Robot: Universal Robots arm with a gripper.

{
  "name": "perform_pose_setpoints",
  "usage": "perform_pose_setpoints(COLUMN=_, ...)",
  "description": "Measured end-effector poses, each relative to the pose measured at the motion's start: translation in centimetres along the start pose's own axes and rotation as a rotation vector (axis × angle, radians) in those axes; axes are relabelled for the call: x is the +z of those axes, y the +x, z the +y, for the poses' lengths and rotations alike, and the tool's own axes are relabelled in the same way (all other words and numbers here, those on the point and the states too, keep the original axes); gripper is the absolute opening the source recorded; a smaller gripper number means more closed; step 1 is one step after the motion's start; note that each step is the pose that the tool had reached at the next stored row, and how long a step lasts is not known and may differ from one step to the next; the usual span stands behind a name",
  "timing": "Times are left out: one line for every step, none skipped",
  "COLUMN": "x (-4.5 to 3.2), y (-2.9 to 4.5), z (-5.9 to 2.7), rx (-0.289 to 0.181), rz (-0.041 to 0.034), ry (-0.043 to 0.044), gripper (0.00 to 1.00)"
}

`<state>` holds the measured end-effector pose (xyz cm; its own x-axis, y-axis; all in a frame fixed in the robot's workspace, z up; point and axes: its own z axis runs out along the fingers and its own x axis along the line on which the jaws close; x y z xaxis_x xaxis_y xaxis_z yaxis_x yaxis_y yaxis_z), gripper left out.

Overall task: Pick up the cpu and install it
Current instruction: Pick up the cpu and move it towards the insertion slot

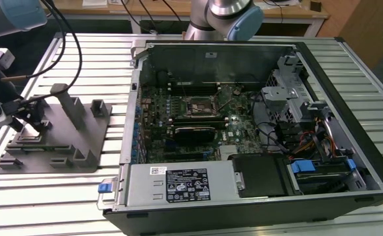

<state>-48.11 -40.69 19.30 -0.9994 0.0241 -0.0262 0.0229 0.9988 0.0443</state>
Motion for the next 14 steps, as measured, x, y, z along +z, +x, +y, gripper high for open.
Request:
perform_pose_setpoints(x=0.05, y=0.0, z=0.0, rx=0.0, rz=-0.0002, ry=-0.0001, gripper=0.53)
perform_pose_setpoints(x=0.11, y=0.0, z=0.0, rx=0.0, rz=-0.0002, ry=-0.0001, gripper=0.53)
perform_pose_setpoints(x=0.18, y=0.0, z=0.0, rx=0.0, rz=-0.0001, ry=-0.0001, gripper=0.53)
perform_pose_setpoints(x=0.23, y=0.0, z=-0.01, rx=0.0, rz=0.0, ry=0.0, gripper=0.53)
perform_pose_setpoints(x=0.28, y=0.01, z=-0.01, rx=0.0, rz=0.0001, ry=0.0001, gripper=0.53)
perform_pose_setpoints(x=0.33, y=0.01, z=-0.01, rx=0.0, rz=0.0, ry=0.0, gripper=0.53)
perform_pose_setpoints(x=0.34, y=0.01, z=-0.01, rx=0.0, rz=0.0002, ry=0.0001, gripper=0.53)
perform_pose_setpoints(x=0.34, y=0.01, z=-0.01, rx=0.0, rz=0.0002, ry=0.0002, gripper=0.53)
perform_pose_setpoints(x=0.35, y=0.01, z=-0.01, rx=0.0, rz=0.0001, ry=0.0001, gripper=0.53)
perform_pose_setpoints(x=0.35, y=0.01, z=-0.01, rx=0.0, rz=0.0001, ry=0.0002, gripper=0.53)
perform_pose_setpoints(x=0.35, y=0.01, z=-0.01, rx=0.0, rz=0.0001, ry=0.0002, gripper=0.53)
perform_pose_setpoints(x=0.35, y=0.01, z=-0.01, rx=0.0, rz=0.0001, ry=0.0003, gripper=0.53)
perform_pose_setpoints(x=0.36, y=0.01, z=-0.01, rx=0.0, rz=0.0, ry=0.0003, gripper=0.53)
perform_pose_setpoints(x=0.36, y=0.01, z=-0.01, rx=0.0, rz=0.0, ry=0.0003, gripper=0.53)
